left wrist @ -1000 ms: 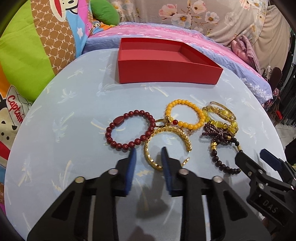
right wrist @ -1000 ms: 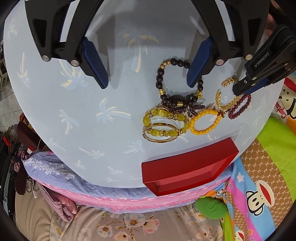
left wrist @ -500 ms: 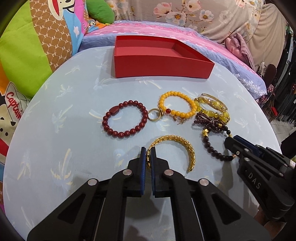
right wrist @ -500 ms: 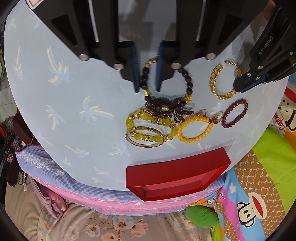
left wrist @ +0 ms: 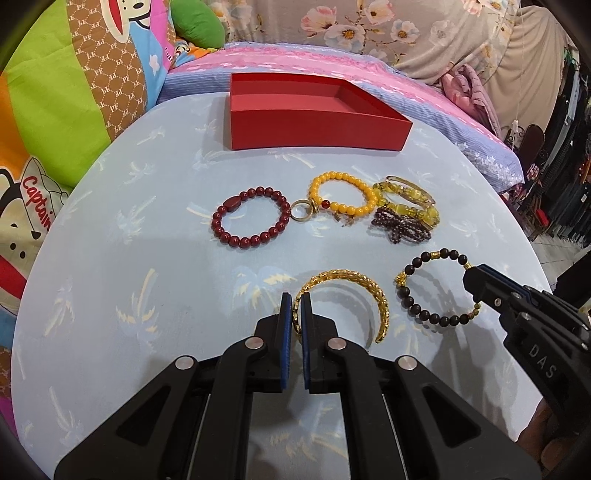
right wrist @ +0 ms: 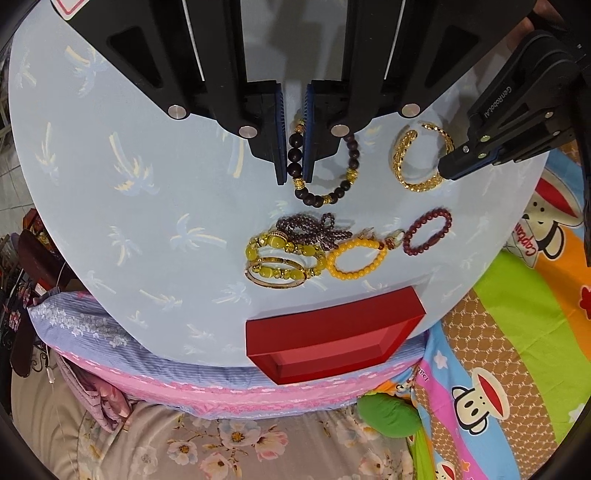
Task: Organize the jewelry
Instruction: 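Carry the gold bangle with the left gripper while the right gripper carries the black bracelet into the red tray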
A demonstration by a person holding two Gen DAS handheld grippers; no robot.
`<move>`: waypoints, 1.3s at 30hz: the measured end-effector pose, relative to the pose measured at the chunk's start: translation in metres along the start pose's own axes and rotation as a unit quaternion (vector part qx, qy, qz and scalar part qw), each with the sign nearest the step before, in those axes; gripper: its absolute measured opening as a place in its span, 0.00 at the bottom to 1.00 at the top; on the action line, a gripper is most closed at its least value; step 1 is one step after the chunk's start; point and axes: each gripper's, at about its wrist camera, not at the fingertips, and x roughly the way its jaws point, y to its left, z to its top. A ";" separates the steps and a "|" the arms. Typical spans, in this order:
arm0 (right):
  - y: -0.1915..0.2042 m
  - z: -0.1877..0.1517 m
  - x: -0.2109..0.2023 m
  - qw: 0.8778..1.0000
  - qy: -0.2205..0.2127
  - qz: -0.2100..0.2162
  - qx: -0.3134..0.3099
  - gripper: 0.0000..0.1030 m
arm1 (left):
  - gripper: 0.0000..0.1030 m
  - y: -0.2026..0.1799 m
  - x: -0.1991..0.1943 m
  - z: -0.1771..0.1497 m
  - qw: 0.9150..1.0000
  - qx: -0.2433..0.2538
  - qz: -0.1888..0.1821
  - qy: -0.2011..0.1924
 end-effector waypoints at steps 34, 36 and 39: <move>0.029 0.303 0.164 0.991 0.008 0.104 -0.087 0.08 | 0.05 0.029 0.111 0.274 0.998 0.032 0.010 -0.045; 0.030 0.312 0.190 0.990 0.019 0.103 -0.092 0.08 | 0.05 0.033 0.130 0.285 0.999 0.033 0.018 -0.036; 0.032 0.320 0.223 0.990 0.034 0.091 -0.098 0.08 | 0.05 0.036 0.150 0.296 0.998 0.040 0.026 -0.027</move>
